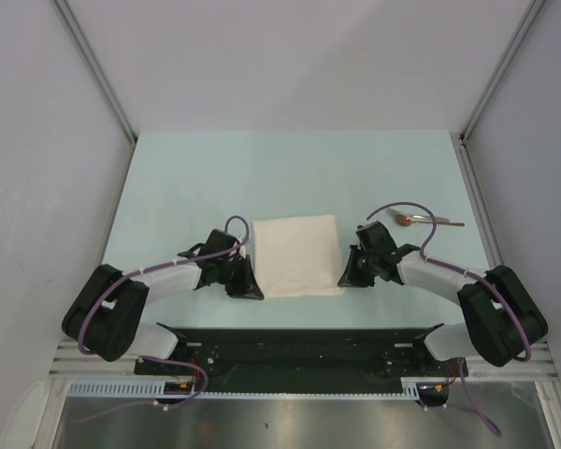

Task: Fold the napkin into a case and place the utensils inside
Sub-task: Smooth out the square-folded napkin at the center of the board.

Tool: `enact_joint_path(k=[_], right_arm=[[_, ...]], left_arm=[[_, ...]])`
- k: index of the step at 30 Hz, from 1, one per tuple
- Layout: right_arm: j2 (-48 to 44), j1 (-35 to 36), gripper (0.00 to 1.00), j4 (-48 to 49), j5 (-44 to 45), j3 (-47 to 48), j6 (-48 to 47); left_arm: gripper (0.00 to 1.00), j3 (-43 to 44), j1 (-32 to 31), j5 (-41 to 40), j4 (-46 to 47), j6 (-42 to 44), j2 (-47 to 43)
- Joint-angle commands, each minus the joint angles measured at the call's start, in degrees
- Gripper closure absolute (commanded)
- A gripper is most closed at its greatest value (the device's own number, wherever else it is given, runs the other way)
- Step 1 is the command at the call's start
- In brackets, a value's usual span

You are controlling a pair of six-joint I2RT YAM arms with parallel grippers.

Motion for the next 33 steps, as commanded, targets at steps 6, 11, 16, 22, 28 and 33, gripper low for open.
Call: enact_joint_path(k=[6, 11, 16, 22, 28, 33], right_arm=[[-4.17, -0.31, 1.0, -2.33, 0.59, 1.81, -2.37], [-2.76, -0.14, 1.0, -2.77, 0.15, 3.22, -2.72], [-3.02, -0.14, 1.0, -2.33, 0.41, 2.44, -2.64], [-2.06, -0.57, 0.92, -3.38, 0.5, 2.69, -4.3], [-2.85, 1.35, 0.5, -11.73, 8.75, 10.16, -7.55], [0.92, 4.61, 0.39, -14.11, 11.31, 20.16, -8.53]], left_arm=[[0.9, 2.89, -0.34, -0.77, -3.36, 3.01, -3.58], [0.89, 10.54, 0.01, 1.25, -8.9, 3.28, -5.52], [0.91, 15.92, 5.0, 2.65, -2.25, -1.71, -0.26], [0.93, 19.07, 11.69, 4.33, 5.51, -4.28, 12.66], [0.93, 23.82, 15.66, 8.27, 7.71, -6.21, 16.7], [0.92, 28.13, 15.66, 10.3, 8.93, -8.83, 18.91]])
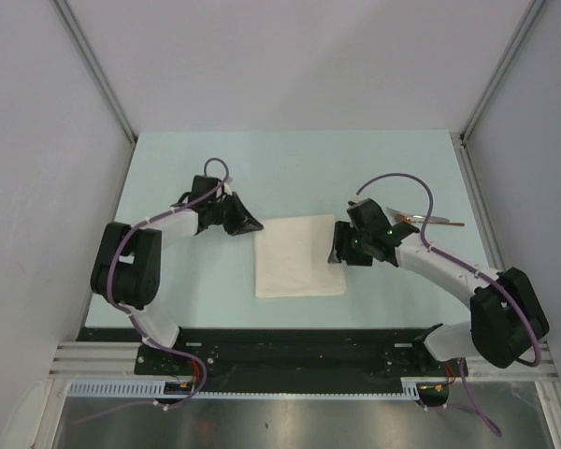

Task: Fold the napkin into a case and place the utensils inside
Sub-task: Smooth out the square-folded napkin at the center of the board.

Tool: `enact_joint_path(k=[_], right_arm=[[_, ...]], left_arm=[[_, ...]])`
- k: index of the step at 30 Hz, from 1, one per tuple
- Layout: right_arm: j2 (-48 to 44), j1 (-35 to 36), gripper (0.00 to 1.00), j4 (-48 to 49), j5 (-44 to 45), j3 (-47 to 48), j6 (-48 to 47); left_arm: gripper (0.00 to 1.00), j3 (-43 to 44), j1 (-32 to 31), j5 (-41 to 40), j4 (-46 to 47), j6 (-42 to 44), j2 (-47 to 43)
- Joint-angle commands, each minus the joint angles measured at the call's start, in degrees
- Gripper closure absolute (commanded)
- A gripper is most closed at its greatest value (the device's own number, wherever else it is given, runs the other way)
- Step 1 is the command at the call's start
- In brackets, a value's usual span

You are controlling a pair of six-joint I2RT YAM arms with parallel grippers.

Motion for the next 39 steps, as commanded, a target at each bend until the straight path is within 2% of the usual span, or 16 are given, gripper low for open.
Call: enact_joint_path(k=[1, 4, 5, 7, 8, 9, 11, 12, 15, 21, 29, 39], right_arm=[[3.42, 2.71, 0.39, -1.26, 2.47, 9.25, -1.75], [8.69, 4.29, 0.41, 6.81, -5.85, 11.45, 1.49], [9.92, 4.64, 0.43, 12.4, -7.73, 11.72, 2.55], [13.96, 6.22, 0.52, 18.49, -12.02, 12.25, 6.15], [15.19, 6.66, 0.57, 24.96, -13.27, 12.25, 7.47], [16.69, 7.8, 0.67, 29.03, -14.5, 12.34, 8.79], [21.6, 8.77, 0.75, 38.67, -18.19, 12.78, 12.83], [23.45, 9.64, 0.85, 41.52, -19.51, 13.3, 13.89], [30.22, 10.79, 0.94, 49.35, -23.12, 15.76, 17.14], [38.49, 11.41, 0.97, 57.8, -25.23, 19.1, 20.92], [48.51, 9.3, 0.99, 59.13, -29.19, 26.22, 22.07], [52.38, 9.83, 1.0, 65.89, -31.56, 21.05, 26.64]], left_arm=[[0.92, 4.2, 0.12, 4.01, 5.02, -4.06, 1.53], [0.93, 5.69, 0.12, 4.62, 5.64, -5.73, 3.9], [0.93, 6.31, 0.12, 4.62, 4.16, -5.73, 6.0], [0.94, 7.45, 0.29, 4.8, 4.15, -5.99, 7.68], [0.93, 7.45, 0.29, 4.71, 4.24, -6.0, 8.91], [0.93, 8.24, 0.29, 4.71, 3.19, -5.21, 9.79], [0.94, 9.91, 0.47, 3.75, 0.56, -3.37, 11.55], [0.94, 11.57, 0.73, 3.4, -2.5, -1.53, 13.3], [0.94, 13.08, 2.05, 2.25, -5.52, 1.11, 15.07], [0.94, 14.13, 2.93, 1.2, -7.45, 4.11, 16.39], [0.94, 13.26, 2.93, 1.2, -6.57, 3.93, 17.53], [0.94, 13.43, 2.93, -0.82, -7.1, 3.85, 18.24]])
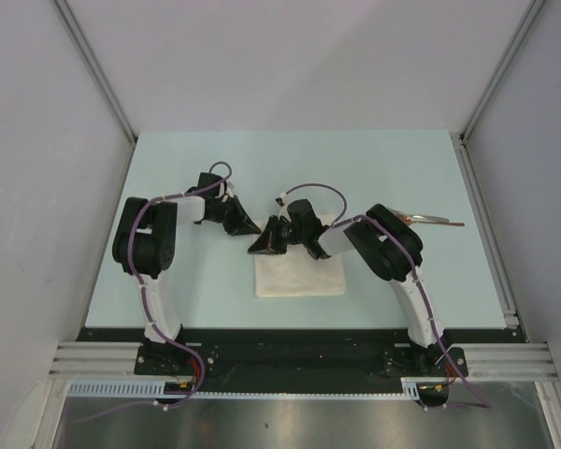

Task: Fold the napkin into a case and place the utensils inside
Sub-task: Smooth out the square-folded napkin at the center of the board.

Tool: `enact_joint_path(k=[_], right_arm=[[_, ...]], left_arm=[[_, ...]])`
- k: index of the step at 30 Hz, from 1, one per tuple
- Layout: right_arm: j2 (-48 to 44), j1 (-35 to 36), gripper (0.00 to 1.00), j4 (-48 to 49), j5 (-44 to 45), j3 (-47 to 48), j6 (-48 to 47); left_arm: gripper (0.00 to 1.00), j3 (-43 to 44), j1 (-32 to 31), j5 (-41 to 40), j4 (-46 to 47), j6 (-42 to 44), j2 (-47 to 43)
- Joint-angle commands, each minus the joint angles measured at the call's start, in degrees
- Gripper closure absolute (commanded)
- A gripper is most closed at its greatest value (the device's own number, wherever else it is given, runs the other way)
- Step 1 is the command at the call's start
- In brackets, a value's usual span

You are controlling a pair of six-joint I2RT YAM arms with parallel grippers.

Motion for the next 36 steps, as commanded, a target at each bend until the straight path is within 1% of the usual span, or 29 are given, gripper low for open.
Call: enact_joint_path(k=[1, 4, 13, 20, 25, 32, 36], right_arm=[[0.76, 0.54, 0.99, 6.92, -2.47, -2.45, 3.58], [0.32, 0.8, 1.0, 7.9, -2.82, -4.48, 6.04], [-0.38, 3.26, 0.99, 8.16, -3.7, -8.08, 8.6], [-4.86, 4.84, 0.98, 6.58, -2.13, -13.17, 7.28], [-8.2, 5.46, 0.98, 3.07, -1.42, -16.16, 4.47], [-10.23, 8.45, 0.98, -0.45, -0.98, -16.96, 1.83], [-10.84, 9.59, 0.98, 0.33, -0.89, -18.27, 2.53]], left_arm=[[0.94, 1.17, 0.13, -3.01, -0.87, 1.88, 1.6], [0.94, 1.43, 0.13, -3.36, -1.22, 2.05, 1.96], [0.94, 1.87, 0.13, -4.24, -1.84, 2.14, 2.75], [0.94, 2.14, 0.13, -4.59, -2.1, 2.32, 2.92], [0.94, 2.14, 0.13, -4.86, -2.28, 2.41, 3.01], [0.94, 2.31, 0.13, -5.21, -2.46, 2.58, 2.92], [0.94, 2.49, 0.13, -5.47, -2.63, 2.85, 2.84]])
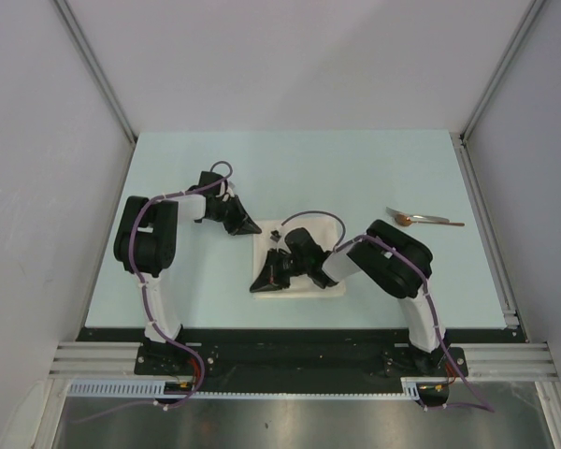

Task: Fold the napkin into a case and place the utensils inside
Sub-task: Smooth out the square-folded napkin at the center of the board.

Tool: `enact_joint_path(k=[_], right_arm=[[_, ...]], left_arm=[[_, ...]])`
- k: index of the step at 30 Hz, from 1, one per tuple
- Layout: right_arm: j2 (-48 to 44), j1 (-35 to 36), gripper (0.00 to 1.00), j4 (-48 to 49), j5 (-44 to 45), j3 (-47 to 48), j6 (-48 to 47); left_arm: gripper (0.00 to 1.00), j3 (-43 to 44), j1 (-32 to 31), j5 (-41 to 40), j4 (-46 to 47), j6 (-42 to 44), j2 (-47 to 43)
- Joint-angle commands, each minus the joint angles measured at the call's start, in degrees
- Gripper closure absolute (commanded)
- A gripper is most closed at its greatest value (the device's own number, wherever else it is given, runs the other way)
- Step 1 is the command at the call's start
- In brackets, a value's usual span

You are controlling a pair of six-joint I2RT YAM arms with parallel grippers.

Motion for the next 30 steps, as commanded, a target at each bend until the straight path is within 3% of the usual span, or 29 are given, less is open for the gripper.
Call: enact_joint_path(k=[1, 7, 11, 14, 16, 18, 19, 23, 30], right_arm=[[-3.06, 1.77, 0.98, -2.24, 0.57, -2.39, -1.23], [-9.56, 3.35, 0.98, -5.48, 3.21, -6.34, -1.92], [-19.92, 3.35, 0.97, -20.28, 8.82, -7.22, -6.66], [-29.24, 2.22, 0.86, -37.4, 19.88, -6.26, -11.76], [-34.43, 0.46, 0.65, -43.69, 25.96, -6.78, -12.65], [-37.85, -3.31, 0.5, -50.21, 28.08, -7.83, -12.74], [-38.83, -4.89, 0.49, -52.75, 28.17, -8.36, -13.09], [-42.35, -10.0, 0.47, -57.16, 30.01, -11.0, -12.3], [-43.41, -12.73, 0.55, -61.21, 34.24, -12.85, -8.7]], left_arm=[[0.94, 0.89, 0.13, -5.6, -0.86, 2.76, 1.79], [0.94, 0.89, -0.13, -6.74, -0.95, 3.28, 0.3], [0.9, 0.28, -1.36, -7.88, -0.77, 3.99, -4.17], [0.8, -0.16, -2.76, -9.03, -1.65, 4.6, -8.3], [0.7, -0.34, -3.99, -8.77, -2.79, 4.6, -10.86], [0.65, -0.51, -4.87, -9.29, -4.19, 4.78, -15.06], [0.64, -0.86, -5.92, -9.47, -4.46, 5.04, -16.57], [0.63, -4.46, -9.17, -10.96, -6.31, 6.54, -24.22], [0.69, -17.03, -14.88, -14.92, -4.91, 7.59, -35.65]])
